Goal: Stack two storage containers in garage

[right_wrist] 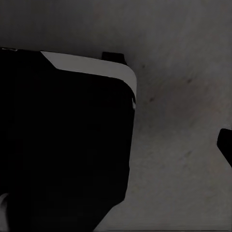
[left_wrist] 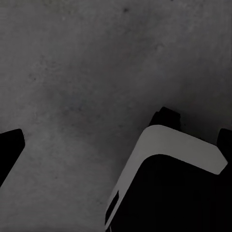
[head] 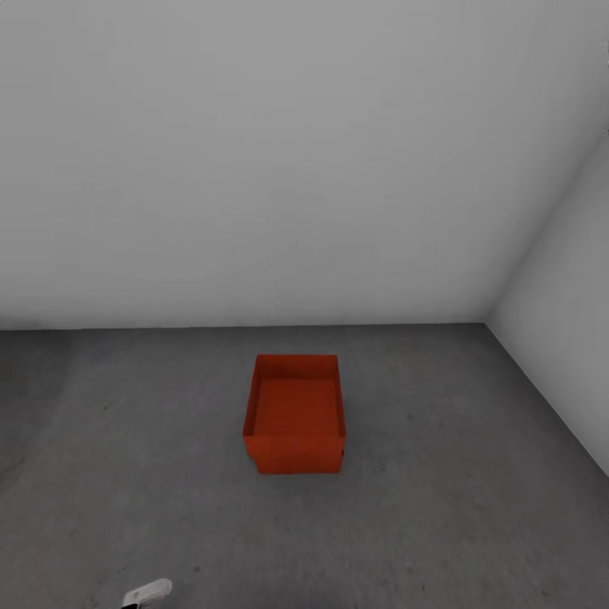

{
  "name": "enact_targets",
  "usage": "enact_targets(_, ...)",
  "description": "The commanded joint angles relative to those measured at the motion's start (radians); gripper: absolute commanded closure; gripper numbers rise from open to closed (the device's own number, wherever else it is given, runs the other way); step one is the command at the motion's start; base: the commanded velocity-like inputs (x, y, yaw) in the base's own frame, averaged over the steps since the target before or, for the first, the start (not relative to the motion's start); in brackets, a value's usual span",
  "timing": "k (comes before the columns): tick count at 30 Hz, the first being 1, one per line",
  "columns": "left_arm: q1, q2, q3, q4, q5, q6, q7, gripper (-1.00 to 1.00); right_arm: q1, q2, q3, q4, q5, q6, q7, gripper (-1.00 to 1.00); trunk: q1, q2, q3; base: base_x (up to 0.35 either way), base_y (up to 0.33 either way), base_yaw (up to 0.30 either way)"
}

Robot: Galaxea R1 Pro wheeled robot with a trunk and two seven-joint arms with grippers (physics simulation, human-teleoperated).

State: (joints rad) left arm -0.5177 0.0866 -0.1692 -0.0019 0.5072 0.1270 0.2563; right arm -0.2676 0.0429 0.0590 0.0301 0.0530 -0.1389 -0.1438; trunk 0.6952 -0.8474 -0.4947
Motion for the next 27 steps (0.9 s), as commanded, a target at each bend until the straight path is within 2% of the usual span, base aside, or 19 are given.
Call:
enact_targets(1,0.013,0.000,-0.009,0.000,0.008,-0.019,0.003,-1.00,0.005,0.000,0.006,0.003,0.006,-0.009,-0.006,-1.00,0.000,-0.001,0.001,0.000,0.000,0.000)
enact_targets(5,0.044,-0.004,-0.009,0.000,0.011,-0.072,0.005,-1.00,0.014,0.001,0.007,0.004,0.006,-0.016,0.000,-1.00,0.000,-0.001,0.007,0.000,0.000,0.000)
enact_targets(8,0.050,-0.007,-0.009,-0.003,0.007,-0.087,0.004,-1.00,0.017,0.001,0.006,0.004,0.006,-0.014,0.003,-1.00,0.000,-0.001,0.012,0.000,0.000,0.000)
enact_targets(27,0.053,-0.015,-0.009,-0.001,0.008,-0.095,0.003,-1.00,0.049,0.001,0.007,0.004,0.007,-0.016,0.017,-1.00,0.000,-0.001,0.042,0.000,0.000,0.000)
